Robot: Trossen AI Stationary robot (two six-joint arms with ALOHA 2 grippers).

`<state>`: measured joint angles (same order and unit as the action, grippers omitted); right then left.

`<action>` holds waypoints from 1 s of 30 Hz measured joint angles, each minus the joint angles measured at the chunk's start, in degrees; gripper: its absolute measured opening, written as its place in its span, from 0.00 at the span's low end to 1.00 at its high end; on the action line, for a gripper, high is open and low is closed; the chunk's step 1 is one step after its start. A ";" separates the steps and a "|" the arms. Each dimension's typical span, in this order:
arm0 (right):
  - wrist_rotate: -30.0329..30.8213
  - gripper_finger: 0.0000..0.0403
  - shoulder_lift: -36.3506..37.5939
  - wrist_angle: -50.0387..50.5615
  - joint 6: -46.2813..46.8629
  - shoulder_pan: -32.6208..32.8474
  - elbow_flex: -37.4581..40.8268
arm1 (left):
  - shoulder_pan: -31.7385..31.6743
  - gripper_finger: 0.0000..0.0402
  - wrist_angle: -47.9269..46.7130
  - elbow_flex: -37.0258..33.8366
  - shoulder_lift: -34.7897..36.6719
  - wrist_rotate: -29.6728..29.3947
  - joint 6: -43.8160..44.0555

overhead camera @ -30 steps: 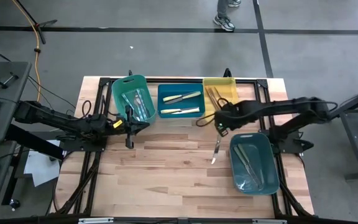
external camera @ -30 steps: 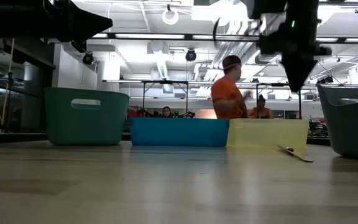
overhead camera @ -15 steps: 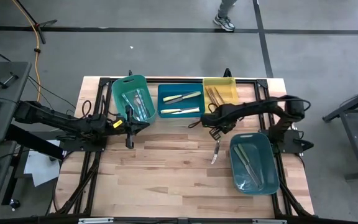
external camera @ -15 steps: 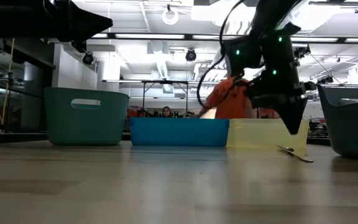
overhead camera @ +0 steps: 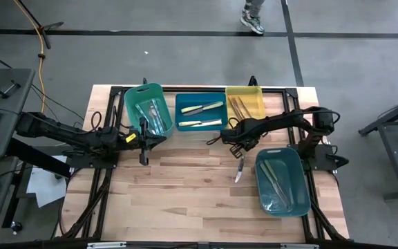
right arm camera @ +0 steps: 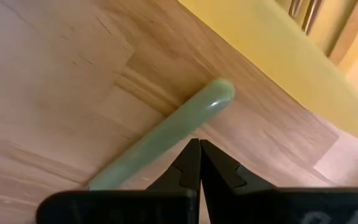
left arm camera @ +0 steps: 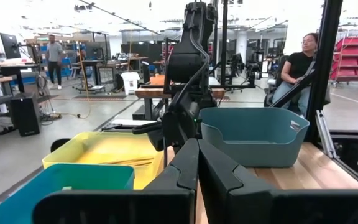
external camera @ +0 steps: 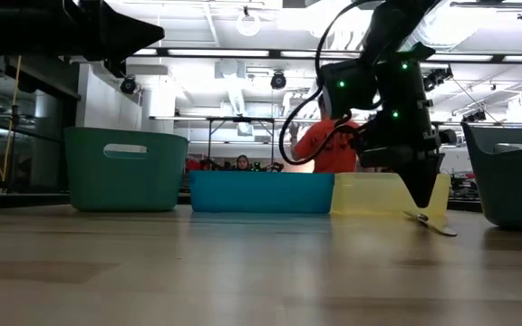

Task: Sort silverware by color (type)
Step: Put the green knife into the green bin

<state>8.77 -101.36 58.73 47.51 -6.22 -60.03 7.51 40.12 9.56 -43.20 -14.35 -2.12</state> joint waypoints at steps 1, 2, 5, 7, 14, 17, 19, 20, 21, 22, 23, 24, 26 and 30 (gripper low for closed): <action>0.00 0.00 0.00 -0.02 0.00 0.00 0.15 | 0.00 0.00 0.00 0.00 0.00 0.02 0.30; -0.01 0.00 0.00 0.04 0.01 0.00 0.21 | 0.00 0.00 0.00 0.00 0.00 0.03 0.43; 0.22 0.00 0.00 -0.27 0.50 0.00 0.22 | 0.00 0.00 0.00 0.00 0.00 0.28 0.56; 0.70 0.00 -0.02 -0.55 1.08 0.00 0.22 | 0.00 0.00 -0.02 0.00 0.00 0.28 0.61; 2.80 0.00 -2.78 -0.82 0.09 0.00 0.26 | 0.00 0.00 -0.28 0.00 0.00 0.29 2.04; 3.47 0.00 -2.93 -2.12 0.27 0.32 0.27 | 0.01 0.00 -0.44 0.00 0.00 0.28 2.02; 3.20 0.00 -2.93 -4.59 0.16 0.76 0.28 | 0.00 0.00 -0.44 0.00 0.00 0.28 2.02; 2.94 0.00 -2.93 -6.10 0.04 1.06 0.28 | 0.01 0.00 -0.44 0.00 0.00 0.28 2.00; 2.79 0.00 -2.93 -7.15 0.02 1.44 0.26 | 0.00 0.00 -0.44 0.00 0.00 0.28 2.00; 2.68 0.00 -2.93 -8.28 0.00 1.79 0.26 | 0.00 0.00 -0.43 0.00 0.00 0.28 2.00; 2.67 0.00 -2.91 -9.33 0.02 2.17 0.26 | 0.00 0.00 -0.46 0.00 0.00 0.28 2.00; 2.76 0.00 -2.88 -10.36 0.15 2.62 0.26 | 0.01 0.00 -0.44 0.00 0.00 0.28 2.00; 2.92 0.00 -2.84 -12.23 1.12 3.74 0.26 | 0.01 0.00 -0.46 0.00 0.00 0.29 2.04; 3.13 0.00 -2.82 -15.10 3.60 6.58 0.26 | 0.01 0.00 -0.46 0.00 0.00 0.29 2.06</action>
<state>11.90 -104.18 43.64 51.11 0.36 -59.77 7.52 39.66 9.56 -43.20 -14.06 -0.05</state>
